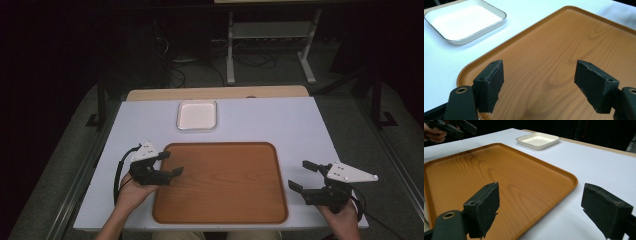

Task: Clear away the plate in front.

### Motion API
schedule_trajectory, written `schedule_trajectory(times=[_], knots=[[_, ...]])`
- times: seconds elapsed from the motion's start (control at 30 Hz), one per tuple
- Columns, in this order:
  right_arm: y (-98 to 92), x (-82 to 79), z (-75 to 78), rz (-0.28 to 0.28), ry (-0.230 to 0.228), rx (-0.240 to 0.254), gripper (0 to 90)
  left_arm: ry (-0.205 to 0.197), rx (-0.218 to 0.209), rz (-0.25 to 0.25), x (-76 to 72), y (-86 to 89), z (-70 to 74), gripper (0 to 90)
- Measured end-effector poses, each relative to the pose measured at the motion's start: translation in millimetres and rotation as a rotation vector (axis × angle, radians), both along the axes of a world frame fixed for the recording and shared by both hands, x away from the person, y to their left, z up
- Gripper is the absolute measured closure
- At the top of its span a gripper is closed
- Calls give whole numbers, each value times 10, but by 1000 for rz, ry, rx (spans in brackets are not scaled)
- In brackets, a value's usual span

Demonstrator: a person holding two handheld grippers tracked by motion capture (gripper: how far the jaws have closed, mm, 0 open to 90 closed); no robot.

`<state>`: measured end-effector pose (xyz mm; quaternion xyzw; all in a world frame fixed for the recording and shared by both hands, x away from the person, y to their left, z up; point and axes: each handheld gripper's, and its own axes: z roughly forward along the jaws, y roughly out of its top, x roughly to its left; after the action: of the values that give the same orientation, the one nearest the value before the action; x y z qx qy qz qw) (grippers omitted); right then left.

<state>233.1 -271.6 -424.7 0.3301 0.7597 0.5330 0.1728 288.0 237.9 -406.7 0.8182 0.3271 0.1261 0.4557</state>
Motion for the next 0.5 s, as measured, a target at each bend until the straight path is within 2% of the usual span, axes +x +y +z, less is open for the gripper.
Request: schedule_trajectory(times=[0.23, 0.43, 0.5], knots=[[-2, 4, 0, 2, -1, 4, 142, -1, -13, 6, 91, -16, 51, 233], [3, 11, 0, 2, 1, 5, 142, 30, -17, 7, 210, -37, 95, 251], [6, 14, -1, 3, 3, 6, 142, 25, -9, 11, 260, -47, 120, 251]])
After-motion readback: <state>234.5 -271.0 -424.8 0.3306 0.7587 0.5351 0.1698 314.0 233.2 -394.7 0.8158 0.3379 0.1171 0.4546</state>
